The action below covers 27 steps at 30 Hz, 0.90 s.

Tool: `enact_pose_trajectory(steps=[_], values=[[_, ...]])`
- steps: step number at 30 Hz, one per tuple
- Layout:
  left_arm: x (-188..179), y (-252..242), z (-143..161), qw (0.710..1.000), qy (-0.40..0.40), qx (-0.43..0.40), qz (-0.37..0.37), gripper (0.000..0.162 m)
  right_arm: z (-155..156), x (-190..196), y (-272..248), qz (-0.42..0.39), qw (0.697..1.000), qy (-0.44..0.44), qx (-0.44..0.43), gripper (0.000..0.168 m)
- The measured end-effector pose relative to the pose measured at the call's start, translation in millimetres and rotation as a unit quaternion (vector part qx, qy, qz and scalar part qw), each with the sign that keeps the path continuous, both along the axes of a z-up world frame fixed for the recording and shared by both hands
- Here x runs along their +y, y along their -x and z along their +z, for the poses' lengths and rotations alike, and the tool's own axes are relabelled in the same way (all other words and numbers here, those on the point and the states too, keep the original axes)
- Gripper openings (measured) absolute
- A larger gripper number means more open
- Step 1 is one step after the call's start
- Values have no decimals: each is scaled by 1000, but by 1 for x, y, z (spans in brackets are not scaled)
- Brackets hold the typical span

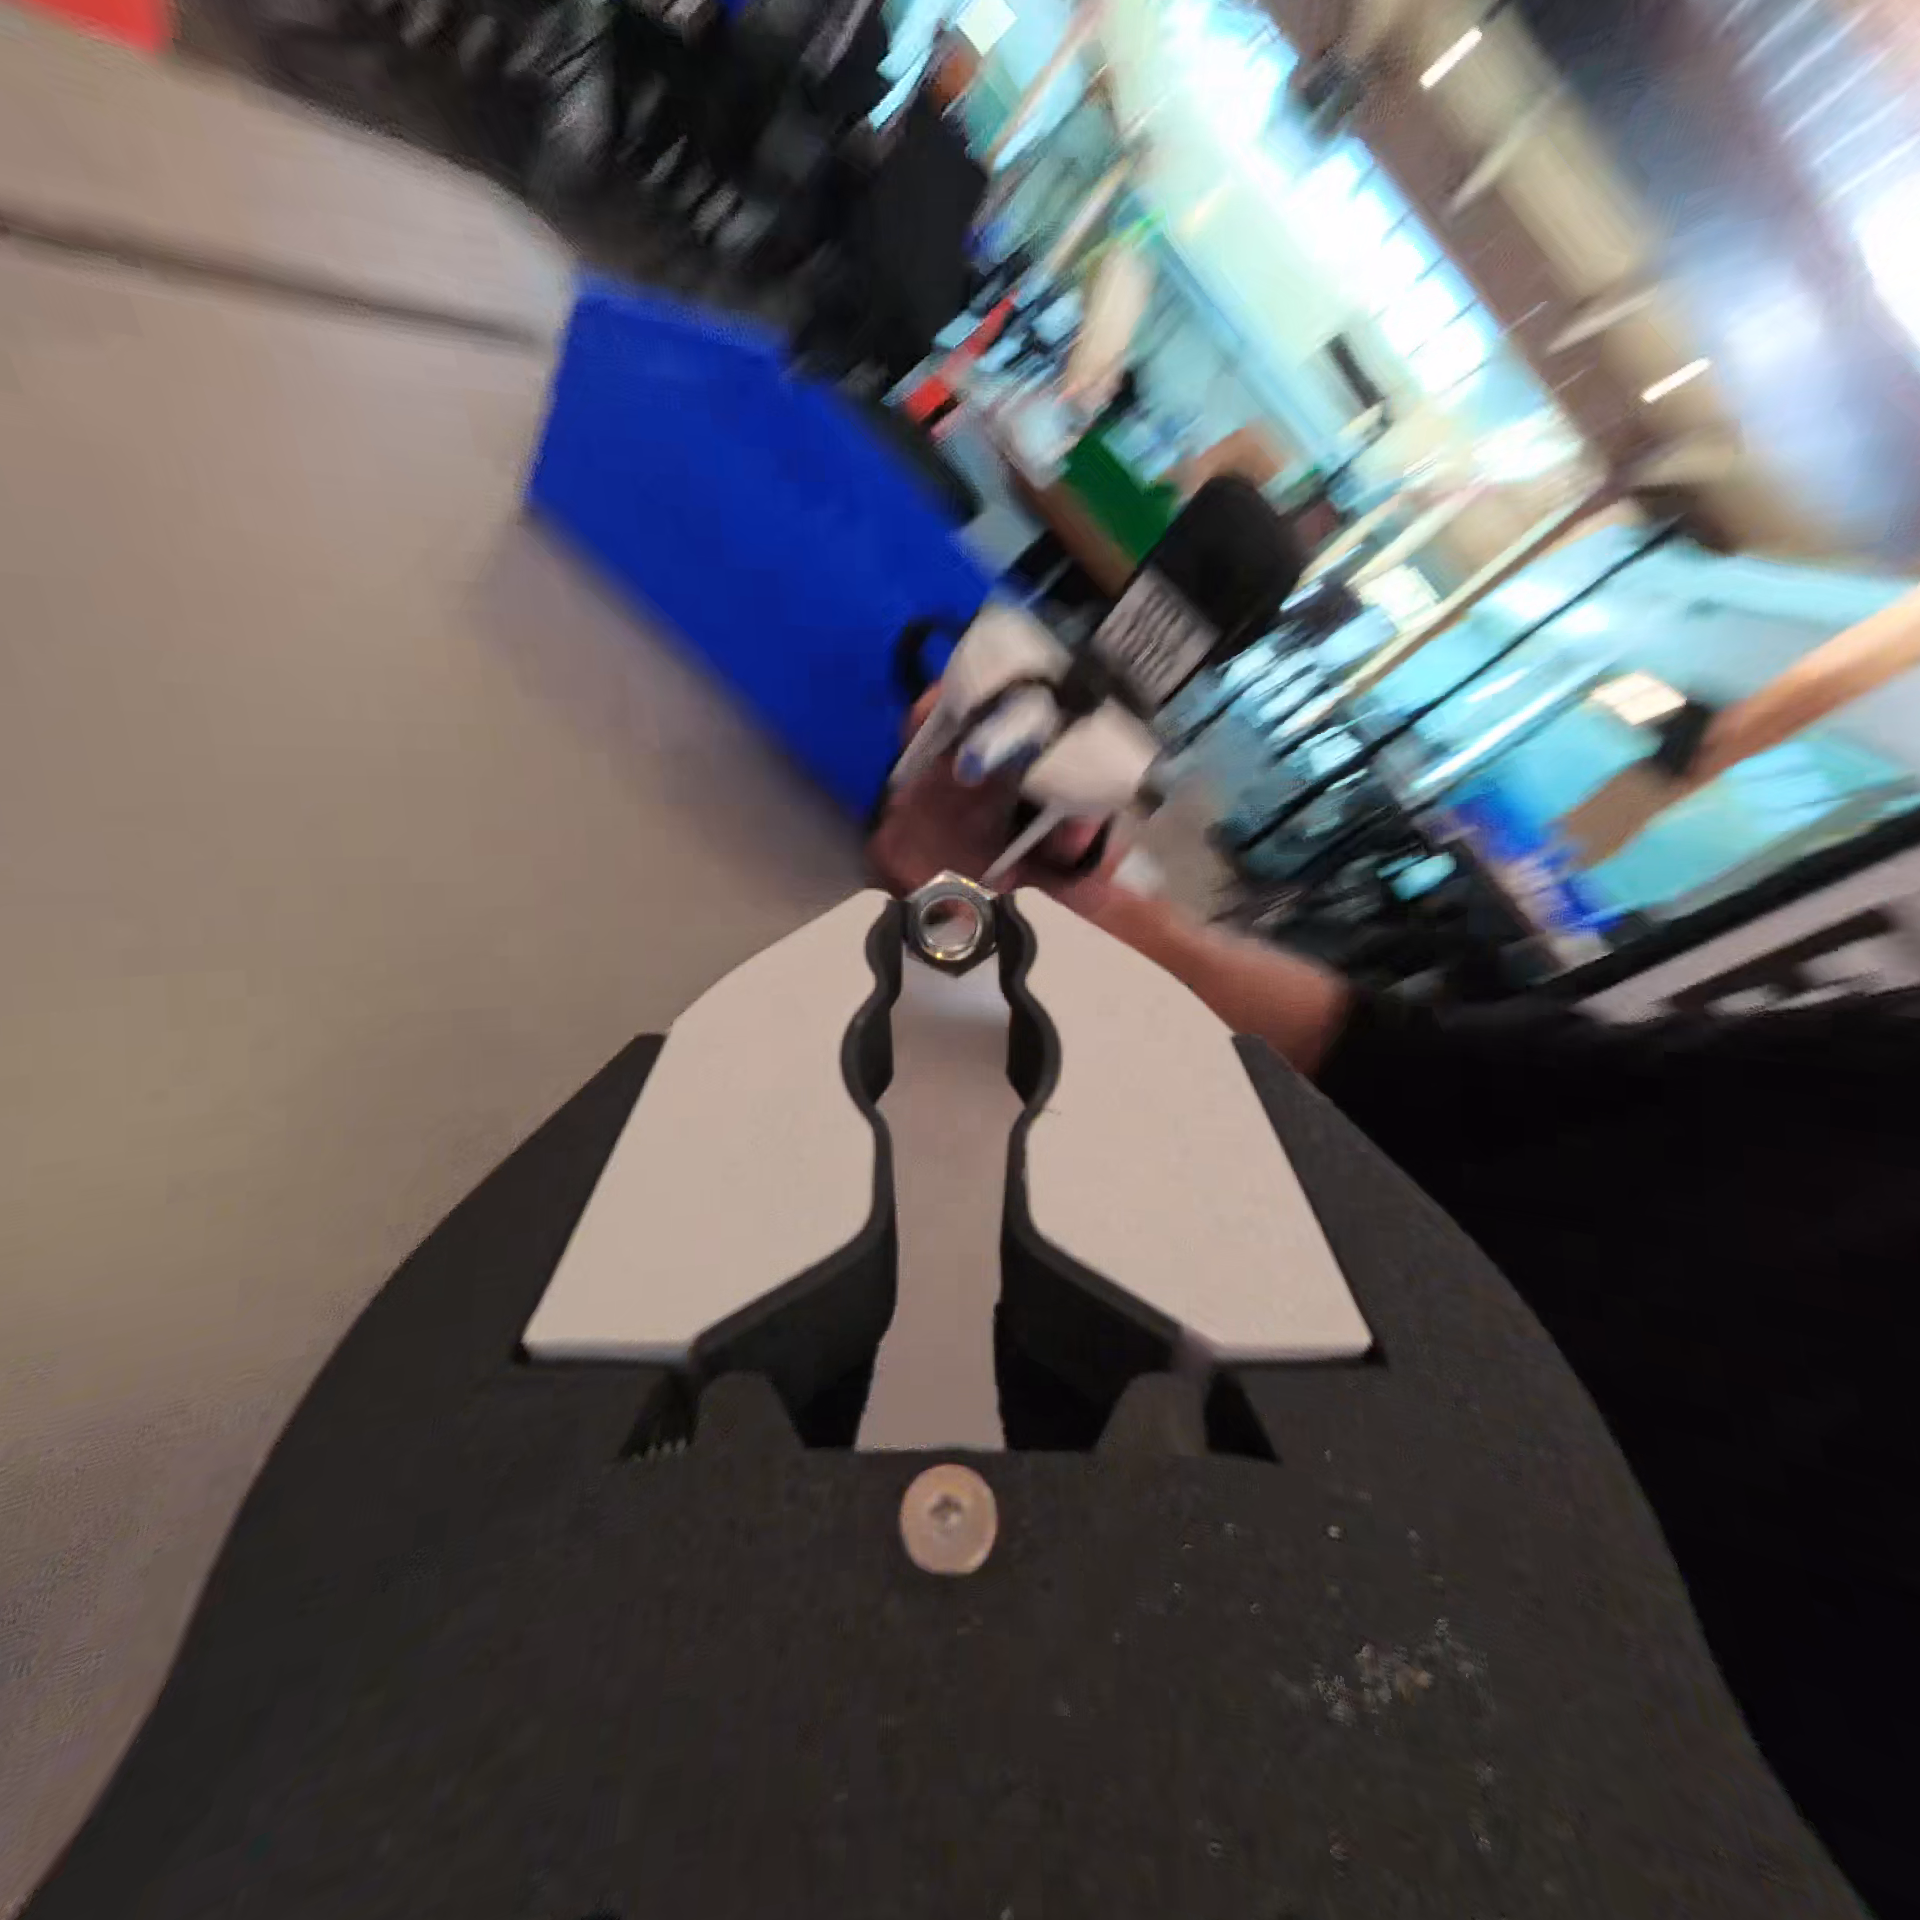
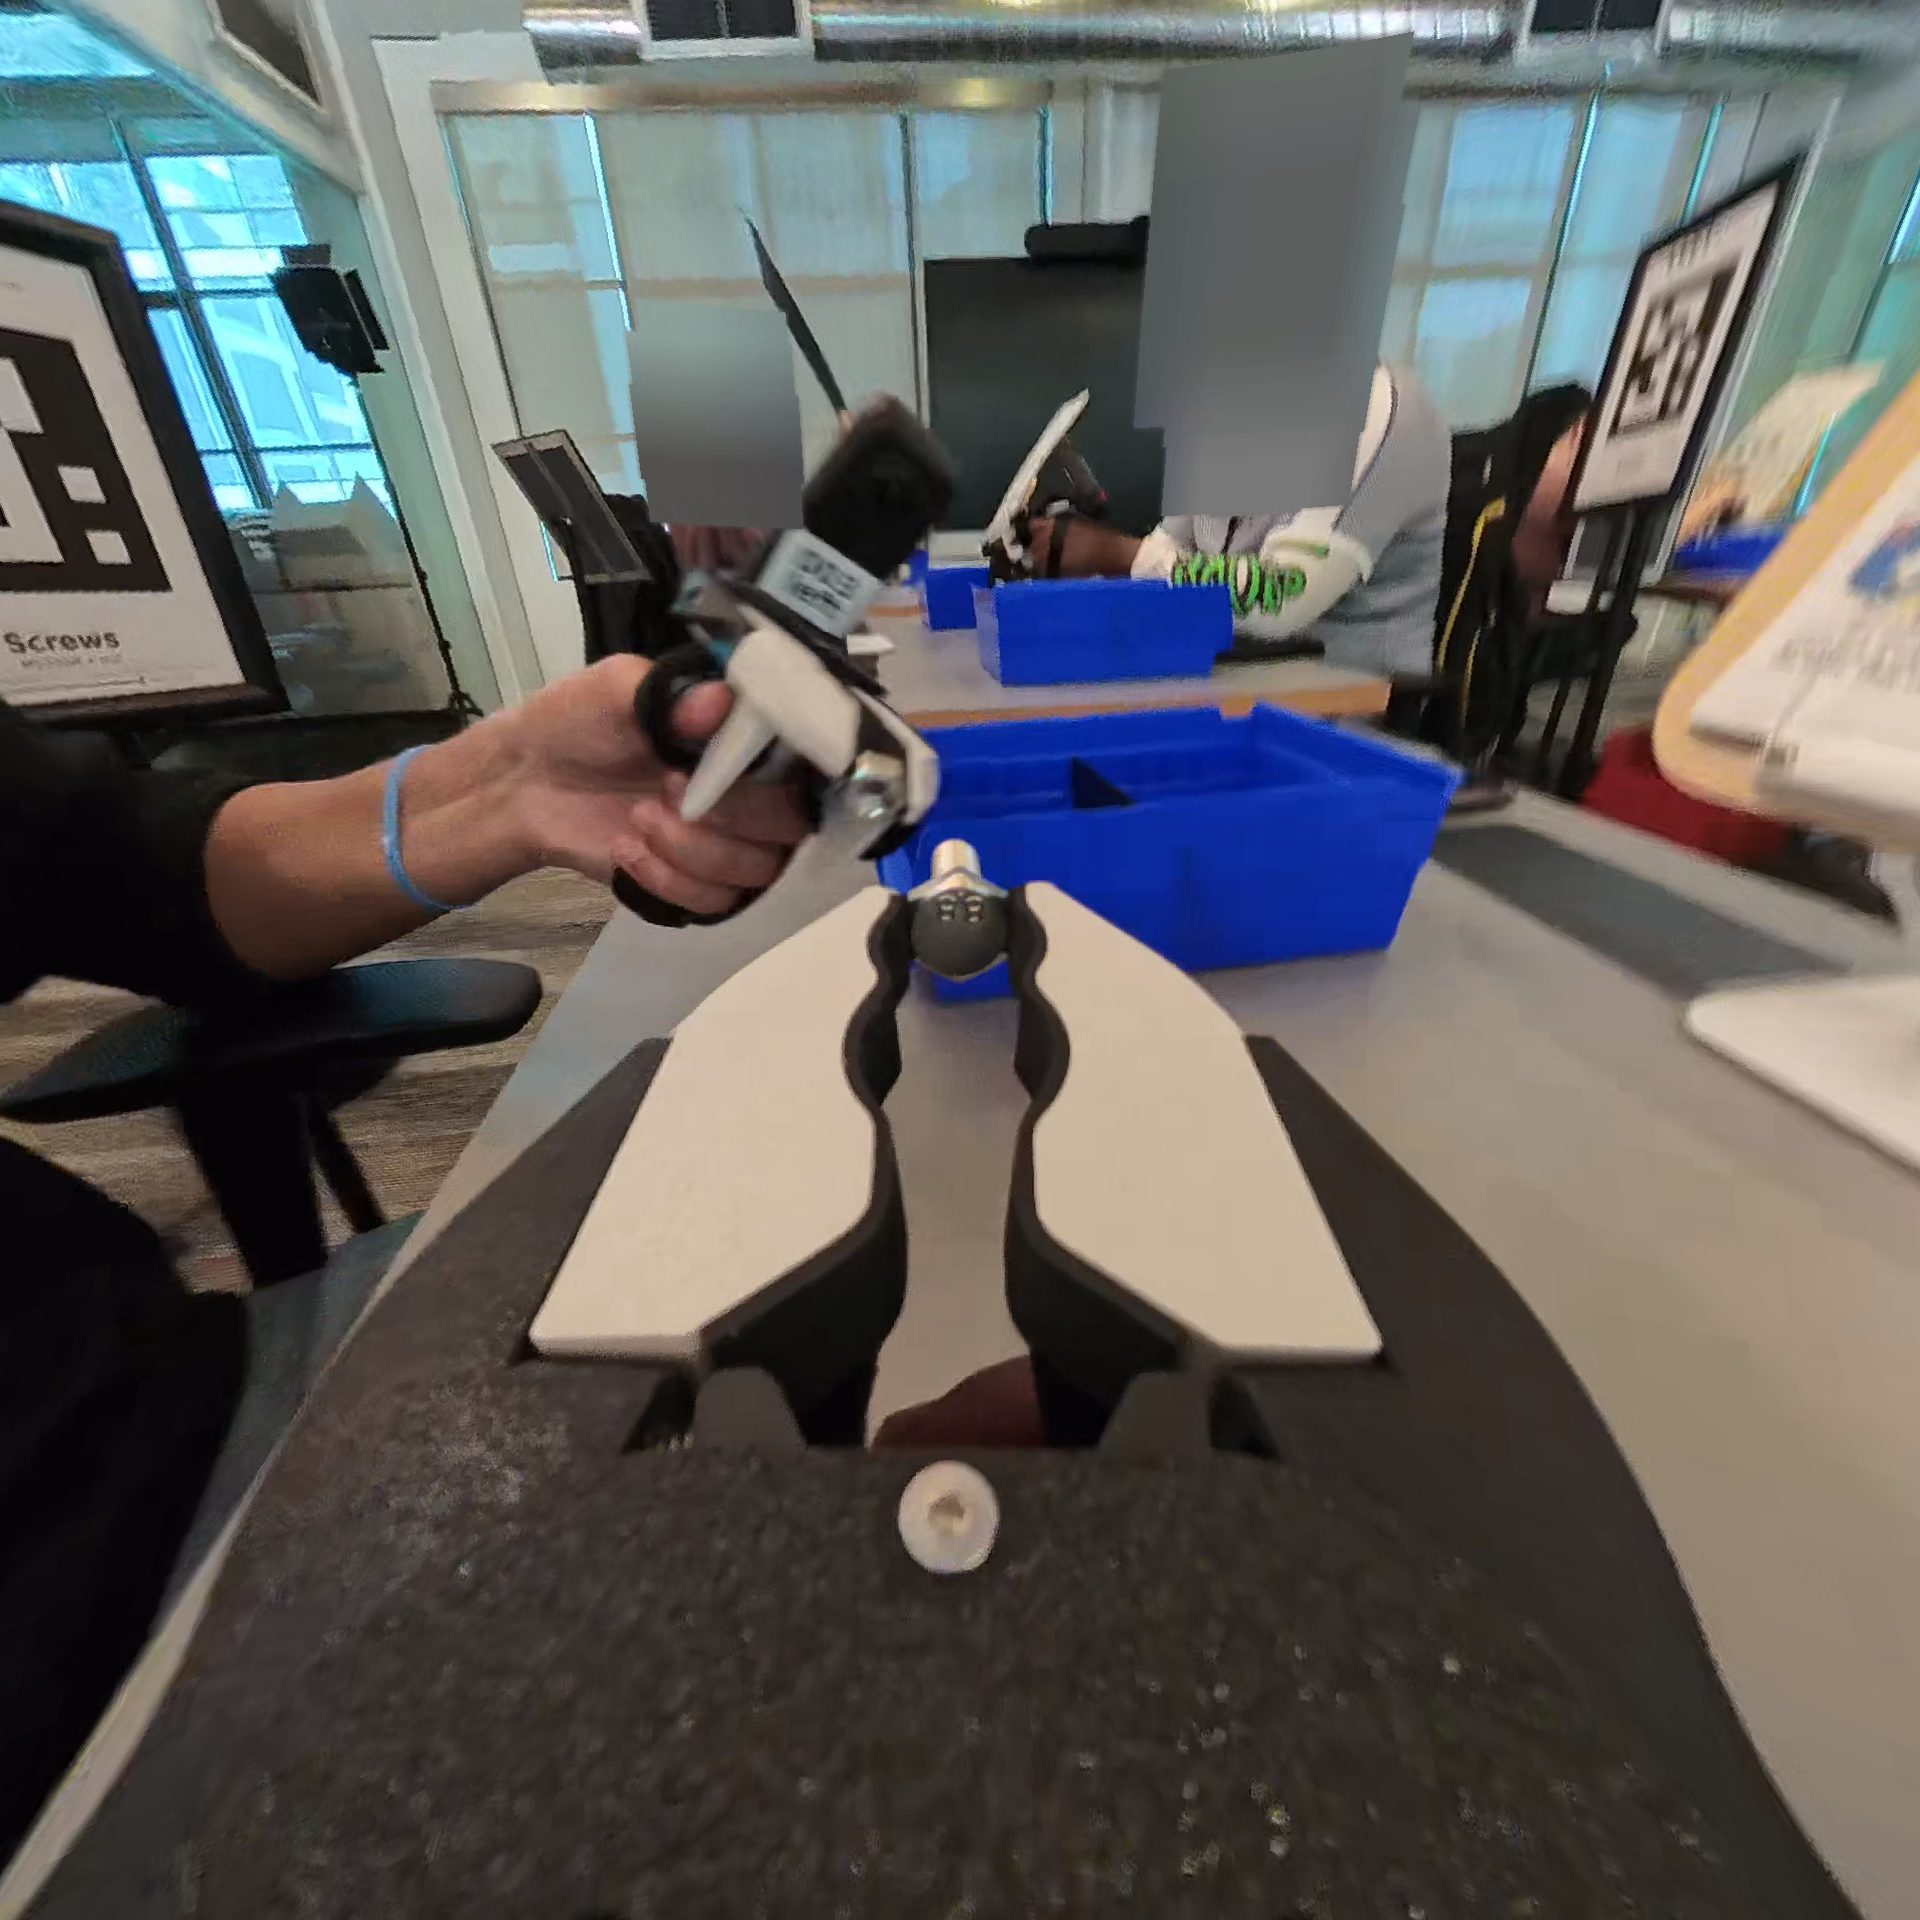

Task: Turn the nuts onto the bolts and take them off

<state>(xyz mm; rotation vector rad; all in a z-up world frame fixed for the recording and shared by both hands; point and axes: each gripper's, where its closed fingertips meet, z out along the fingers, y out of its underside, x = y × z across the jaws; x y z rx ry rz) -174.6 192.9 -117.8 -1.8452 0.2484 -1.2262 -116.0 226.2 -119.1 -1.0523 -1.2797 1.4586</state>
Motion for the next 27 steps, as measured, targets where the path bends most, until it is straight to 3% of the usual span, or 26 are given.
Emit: enact_pose_trajectory(steps=[3,10,19,22,27], values=[[27,-6,31,991,1,-127,-32,16,22,-4,8,-26,996,-74,47,17],[47,-24,30,954,65,-277,-92,16,25,10,10,-62,990,-114,47,17],[46,-32,19,947,94,-290,-103,16,15,12,13,-62,990,-123,26,18],[46,-32,16,954,79,-274,-95,16,11,14,13,-47,996,-71,12,18],[42,-37,26,978,-36,-190,-75,16,18,11,11,2,998,63,18,18]])
